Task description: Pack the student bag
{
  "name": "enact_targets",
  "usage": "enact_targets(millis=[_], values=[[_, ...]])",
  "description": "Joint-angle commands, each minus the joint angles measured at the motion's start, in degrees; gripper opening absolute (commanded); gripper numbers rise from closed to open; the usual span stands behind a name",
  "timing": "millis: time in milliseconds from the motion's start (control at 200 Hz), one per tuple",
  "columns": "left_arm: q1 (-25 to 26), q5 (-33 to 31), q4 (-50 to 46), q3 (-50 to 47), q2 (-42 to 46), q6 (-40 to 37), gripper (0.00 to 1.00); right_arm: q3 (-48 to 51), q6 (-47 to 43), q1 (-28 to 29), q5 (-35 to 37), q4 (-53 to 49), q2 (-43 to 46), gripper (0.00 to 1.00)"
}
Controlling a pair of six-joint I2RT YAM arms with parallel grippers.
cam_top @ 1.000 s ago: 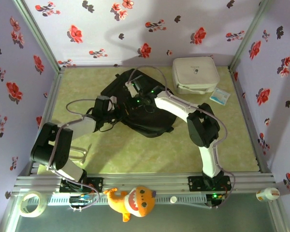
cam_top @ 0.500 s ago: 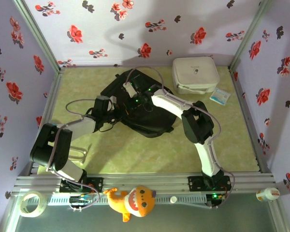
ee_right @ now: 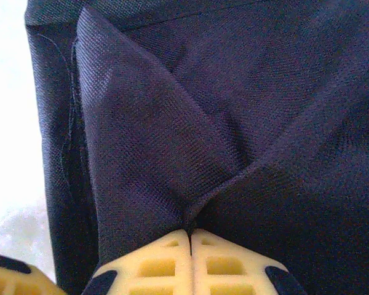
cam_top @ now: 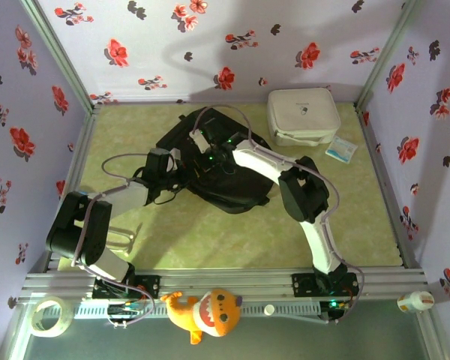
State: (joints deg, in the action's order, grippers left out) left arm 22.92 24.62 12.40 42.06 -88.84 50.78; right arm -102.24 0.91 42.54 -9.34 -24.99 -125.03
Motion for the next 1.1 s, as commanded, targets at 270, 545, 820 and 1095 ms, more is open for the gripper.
enact_targets(millis=[270,545,820,1095], values=[[0.0,1.2,-4.2,-2.3,2.8,-1.9,0.00,6.7,10.6,-5.0,31.0,9.9,8.1,0.00],[0.1,0.6,-7.4,-2.9,4.3,-3.3,0.00,4.0,18.1,-9.1,39.1,5.0,6.4,0.00],[0.1,0.0,-8.5,-2.7,4.9,-4.5,0.00,-0.2,20.3,-11.4,34.1,0.9,3.1,0.00],[-1.2,-1.7,-9.5,9.9,-3.5,-9.2,0.00,5.5,19.8,-11.6,26.8,2.5,14.2,0.49]])
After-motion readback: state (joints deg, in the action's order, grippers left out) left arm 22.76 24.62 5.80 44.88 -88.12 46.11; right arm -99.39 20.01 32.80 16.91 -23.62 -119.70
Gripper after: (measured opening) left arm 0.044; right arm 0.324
